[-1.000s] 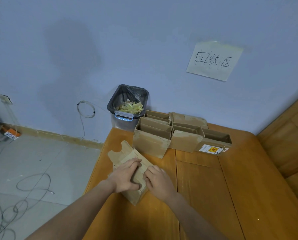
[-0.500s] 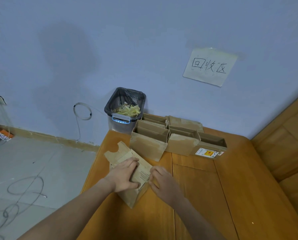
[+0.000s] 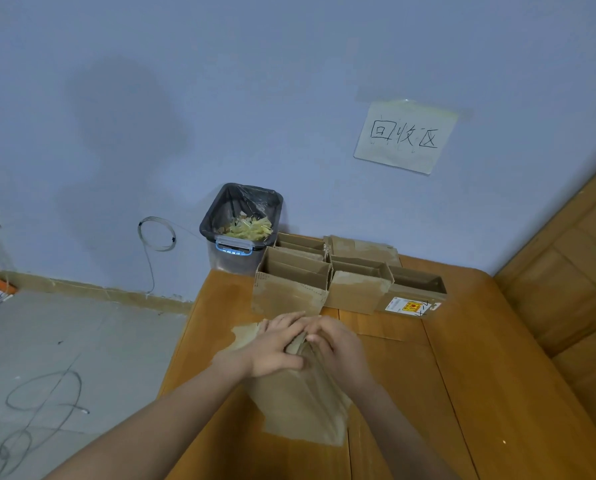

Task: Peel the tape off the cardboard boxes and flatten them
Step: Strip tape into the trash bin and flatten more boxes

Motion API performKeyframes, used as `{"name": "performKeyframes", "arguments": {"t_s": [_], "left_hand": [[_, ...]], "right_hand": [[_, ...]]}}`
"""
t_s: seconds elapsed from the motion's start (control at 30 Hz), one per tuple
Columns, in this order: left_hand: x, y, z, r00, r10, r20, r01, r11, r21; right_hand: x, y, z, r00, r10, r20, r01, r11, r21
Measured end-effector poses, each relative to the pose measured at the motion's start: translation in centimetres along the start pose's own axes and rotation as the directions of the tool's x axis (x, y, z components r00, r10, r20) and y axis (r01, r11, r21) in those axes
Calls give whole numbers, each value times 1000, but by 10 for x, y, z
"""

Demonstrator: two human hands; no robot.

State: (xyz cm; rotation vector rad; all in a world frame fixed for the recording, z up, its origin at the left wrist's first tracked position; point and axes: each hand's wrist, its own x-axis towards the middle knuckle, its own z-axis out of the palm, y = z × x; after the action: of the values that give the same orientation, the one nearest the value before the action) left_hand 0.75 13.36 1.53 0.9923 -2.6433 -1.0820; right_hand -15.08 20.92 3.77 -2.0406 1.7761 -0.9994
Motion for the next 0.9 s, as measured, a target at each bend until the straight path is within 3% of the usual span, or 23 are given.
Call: {"name": "performKeyframes", "arguments": {"t_s": [0.23,0.5,0.73,0.9], "left_hand": [[-8,-8,17,996,-33,-81,0,929,-371],[-19,-29,15,998,2,-63,-30,896,-443],[-35,-51,24,992,-108,-60,57,832,-553],[-56,-81,32,978,-207,-13,165,815,-556]], "right_hand": [[-7,2,5,996,85,17,-87,983,163],[-13,4,27,985,165,57,-174,944,281],[-9,-2,60,917,374,139,-394,795,461],[-16,6,71,876,452,171,-478,760,440]]}}
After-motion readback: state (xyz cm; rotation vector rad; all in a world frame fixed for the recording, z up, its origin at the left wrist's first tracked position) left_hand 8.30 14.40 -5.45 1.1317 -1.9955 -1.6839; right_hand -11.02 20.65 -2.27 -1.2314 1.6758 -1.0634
